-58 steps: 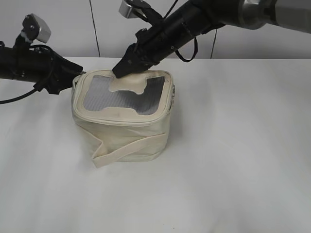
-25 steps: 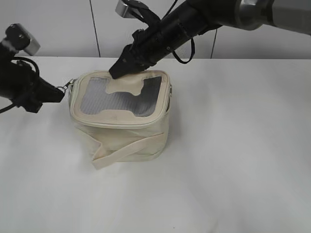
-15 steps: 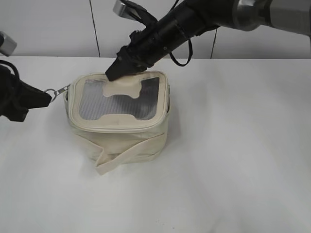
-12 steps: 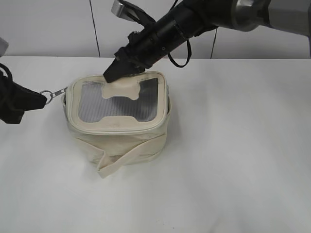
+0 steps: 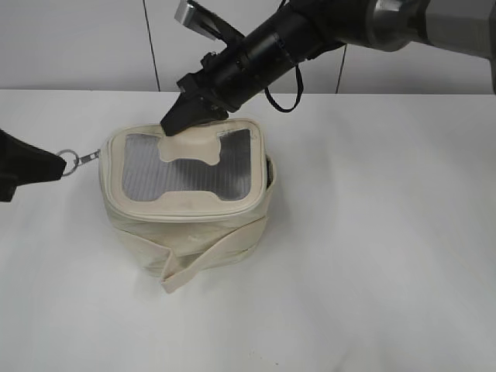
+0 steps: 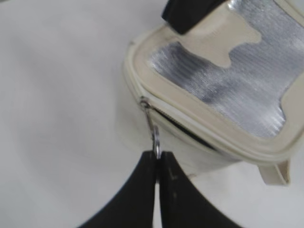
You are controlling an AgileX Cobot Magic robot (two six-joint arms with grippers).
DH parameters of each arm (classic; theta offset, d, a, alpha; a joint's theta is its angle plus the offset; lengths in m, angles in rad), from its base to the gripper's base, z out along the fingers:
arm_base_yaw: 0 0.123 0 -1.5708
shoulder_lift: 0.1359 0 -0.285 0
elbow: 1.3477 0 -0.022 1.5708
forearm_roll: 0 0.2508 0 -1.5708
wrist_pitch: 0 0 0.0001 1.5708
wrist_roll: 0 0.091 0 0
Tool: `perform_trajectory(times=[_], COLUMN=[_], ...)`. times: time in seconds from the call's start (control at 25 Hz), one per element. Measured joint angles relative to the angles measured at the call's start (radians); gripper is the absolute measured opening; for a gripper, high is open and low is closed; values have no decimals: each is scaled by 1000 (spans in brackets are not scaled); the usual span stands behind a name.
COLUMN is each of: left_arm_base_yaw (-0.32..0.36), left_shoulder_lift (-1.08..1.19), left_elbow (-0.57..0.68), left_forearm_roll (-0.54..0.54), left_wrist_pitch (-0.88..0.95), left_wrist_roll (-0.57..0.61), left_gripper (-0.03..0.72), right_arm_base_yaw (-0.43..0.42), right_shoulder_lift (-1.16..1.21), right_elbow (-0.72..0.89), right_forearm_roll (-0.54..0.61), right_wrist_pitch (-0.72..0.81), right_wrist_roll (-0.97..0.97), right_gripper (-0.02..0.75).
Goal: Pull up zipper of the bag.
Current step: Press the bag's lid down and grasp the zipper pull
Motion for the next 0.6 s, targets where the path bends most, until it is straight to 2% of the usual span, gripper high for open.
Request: perform_trajectory(times=[0.12, 0.24, 0.48, 0.6], left_arm_base_yaw=[1, 1, 5, 6], left_shoulder_lift=[-6, -6, -6, -8], left_elbow=[1, 1, 9, 52], left_forearm_roll=[62, 73, 75, 81], left_wrist_pitch=[44, 63, 127, 181], left_wrist_roll=[-71, -124, -147, -146], left_gripper=[-8, -8, -8, -8], right_arm_base_yaw=[0, 0, 0, -4], right_shoulder_lift=[0, 0, 0, 0], right_elbow=[1, 1, 2, 2], right_forearm_roll=[3, 3, 3, -6], right_wrist_pitch=[-4, -8, -24, -67], right_wrist_roll=[13, 38, 87, 126], right_gripper=[44, 43, 43, 43])
